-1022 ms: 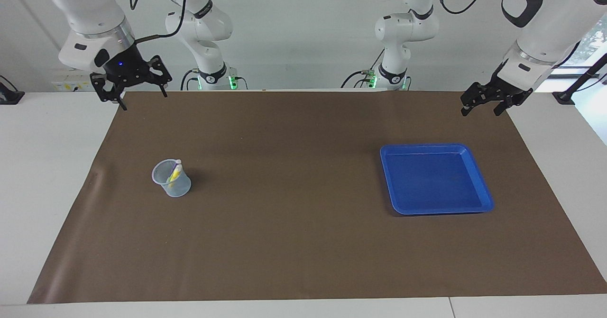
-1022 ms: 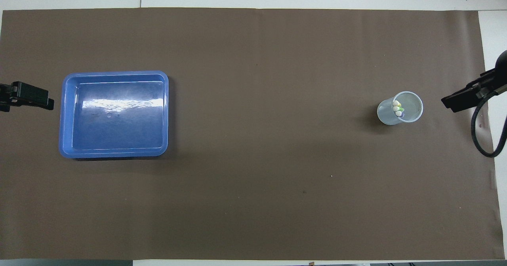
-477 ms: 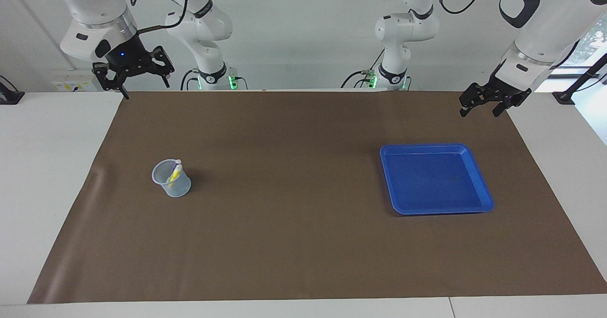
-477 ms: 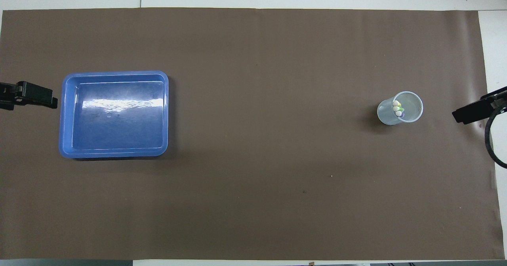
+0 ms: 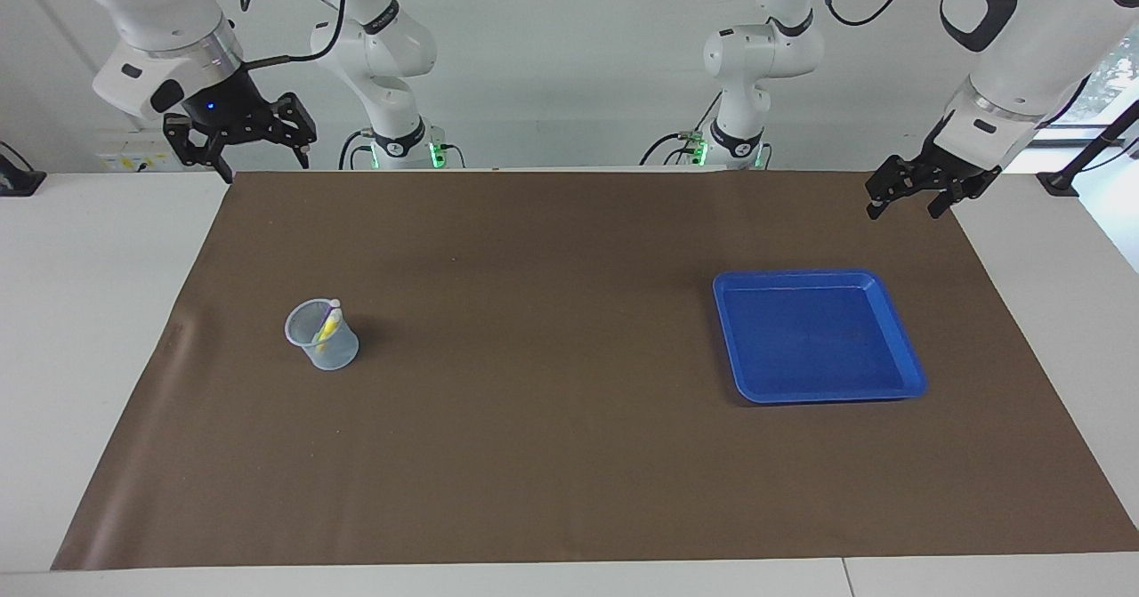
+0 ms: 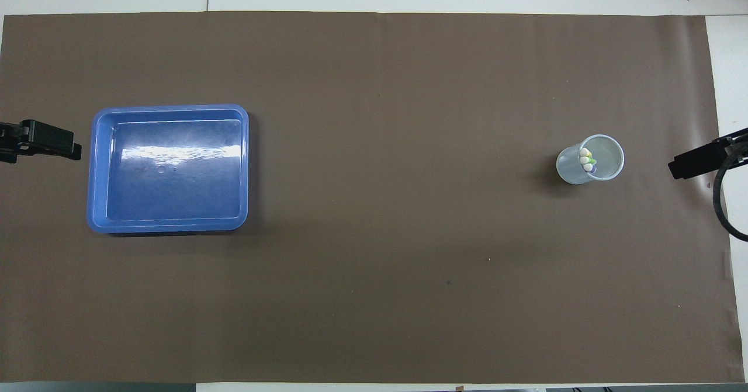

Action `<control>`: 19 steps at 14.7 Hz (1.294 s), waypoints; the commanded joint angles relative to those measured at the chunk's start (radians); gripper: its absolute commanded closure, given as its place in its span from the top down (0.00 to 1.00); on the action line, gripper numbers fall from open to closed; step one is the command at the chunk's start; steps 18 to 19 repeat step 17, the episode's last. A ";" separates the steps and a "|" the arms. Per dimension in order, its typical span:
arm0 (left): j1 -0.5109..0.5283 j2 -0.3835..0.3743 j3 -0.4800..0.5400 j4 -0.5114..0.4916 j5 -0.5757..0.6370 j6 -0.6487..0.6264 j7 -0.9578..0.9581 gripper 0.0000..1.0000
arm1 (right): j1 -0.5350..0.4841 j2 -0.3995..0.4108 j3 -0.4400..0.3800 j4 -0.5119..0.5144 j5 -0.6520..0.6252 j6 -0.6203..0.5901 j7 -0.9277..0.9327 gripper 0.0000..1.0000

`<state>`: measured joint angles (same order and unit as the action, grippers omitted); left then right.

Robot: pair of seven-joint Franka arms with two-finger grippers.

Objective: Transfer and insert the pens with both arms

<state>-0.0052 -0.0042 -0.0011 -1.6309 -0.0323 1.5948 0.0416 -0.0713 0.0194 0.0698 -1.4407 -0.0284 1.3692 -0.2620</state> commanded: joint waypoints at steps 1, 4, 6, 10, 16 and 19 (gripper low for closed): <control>-0.002 -0.034 0.000 -0.040 0.022 0.024 -0.014 1.00 | -0.022 -0.012 0.002 -0.017 0.022 0.004 0.039 1.00; -0.002 -0.033 0.000 -0.040 0.022 0.024 -0.014 1.00 | -0.041 -0.016 0.001 -0.018 0.013 -0.018 0.046 1.00; -0.002 -0.034 0.000 -0.040 0.022 0.024 -0.014 1.00 | -0.053 -0.018 -0.004 -0.027 0.005 -0.007 0.046 1.00; -0.002 -0.033 0.000 -0.040 0.022 0.024 -0.015 1.00 | 0.011 -0.075 -0.033 -0.095 -0.035 0.002 0.104 1.00; -0.002 -0.033 0.000 -0.040 0.022 0.024 -0.014 1.00 | 0.024 -0.061 -0.082 -0.069 0.002 0.013 0.112 1.00; -0.002 -0.033 0.000 -0.040 0.022 0.024 -0.014 1.00 | 0.024 -0.059 -0.082 -0.069 0.002 0.022 0.113 1.00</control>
